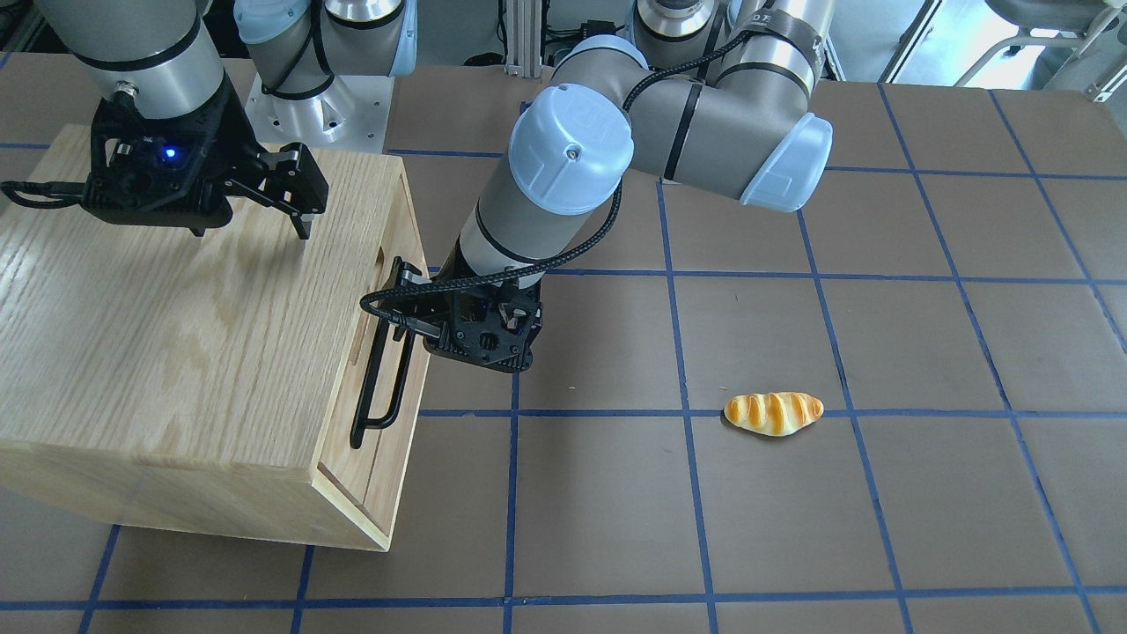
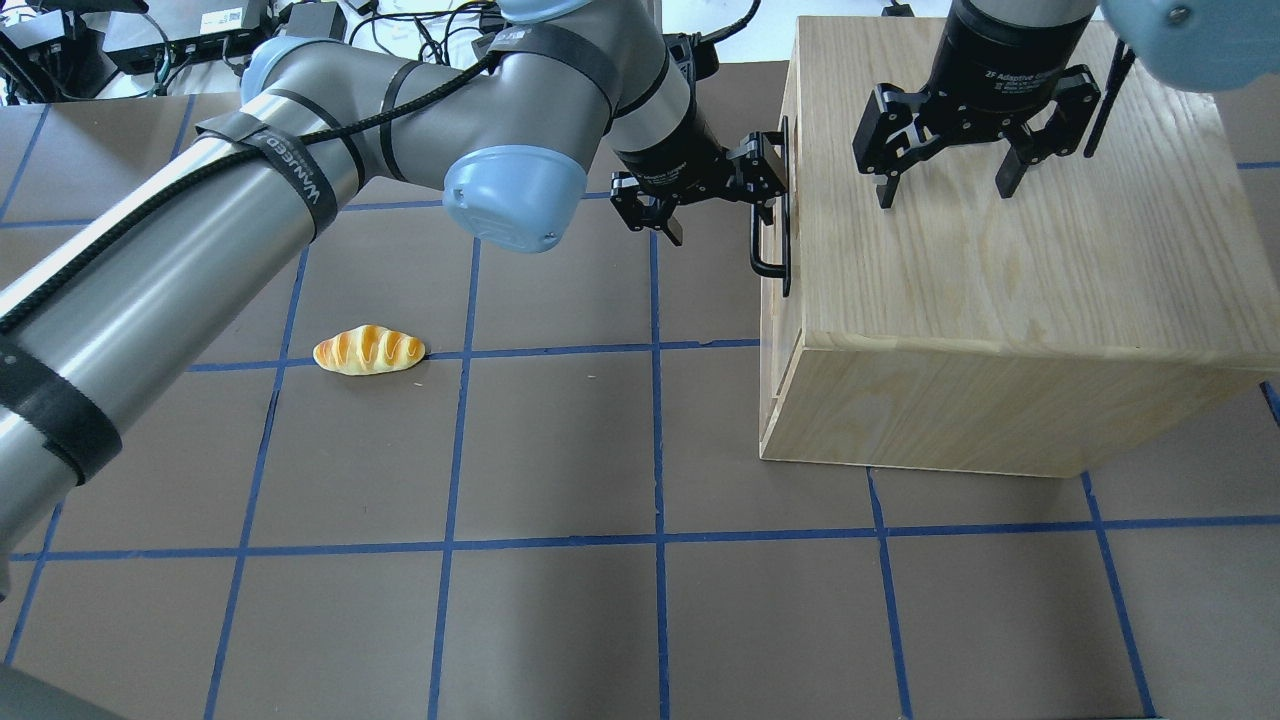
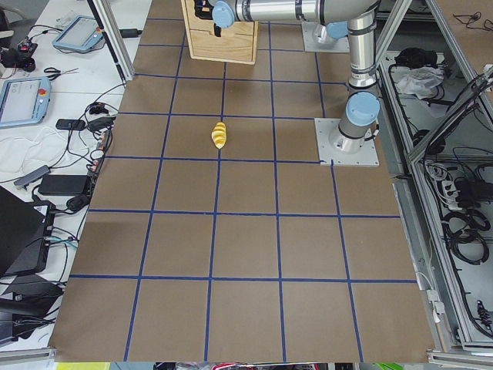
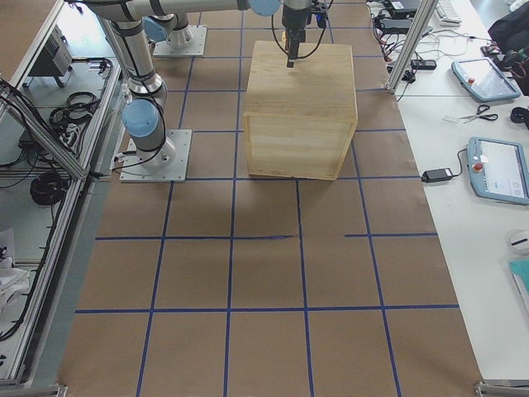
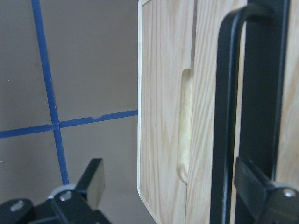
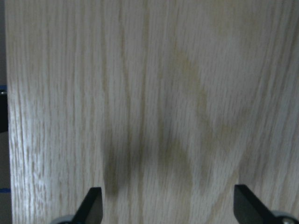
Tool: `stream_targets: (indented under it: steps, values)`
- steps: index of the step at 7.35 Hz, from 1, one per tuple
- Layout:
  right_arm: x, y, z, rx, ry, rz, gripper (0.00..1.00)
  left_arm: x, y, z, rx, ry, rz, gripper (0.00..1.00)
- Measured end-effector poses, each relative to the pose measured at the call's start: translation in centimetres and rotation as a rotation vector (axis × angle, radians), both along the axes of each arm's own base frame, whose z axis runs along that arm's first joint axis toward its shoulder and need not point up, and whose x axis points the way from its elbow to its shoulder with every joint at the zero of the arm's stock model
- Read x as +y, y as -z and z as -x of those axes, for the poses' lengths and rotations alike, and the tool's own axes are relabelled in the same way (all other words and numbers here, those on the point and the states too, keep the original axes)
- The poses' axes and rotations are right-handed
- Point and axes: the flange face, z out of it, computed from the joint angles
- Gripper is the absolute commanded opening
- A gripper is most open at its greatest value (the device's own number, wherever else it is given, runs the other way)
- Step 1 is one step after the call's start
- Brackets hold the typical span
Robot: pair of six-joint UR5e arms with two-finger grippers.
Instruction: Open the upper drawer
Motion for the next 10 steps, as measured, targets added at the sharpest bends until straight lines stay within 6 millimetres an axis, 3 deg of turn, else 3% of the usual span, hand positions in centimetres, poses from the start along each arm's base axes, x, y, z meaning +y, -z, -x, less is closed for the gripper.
stream_targets:
  steps: [10]
  values:
    - [0.0,0.0,0.0,0.000,-0.001,0.000,1.00,0.0,-0.8,-1.1,-0.092,0.033,0.065,1.00]
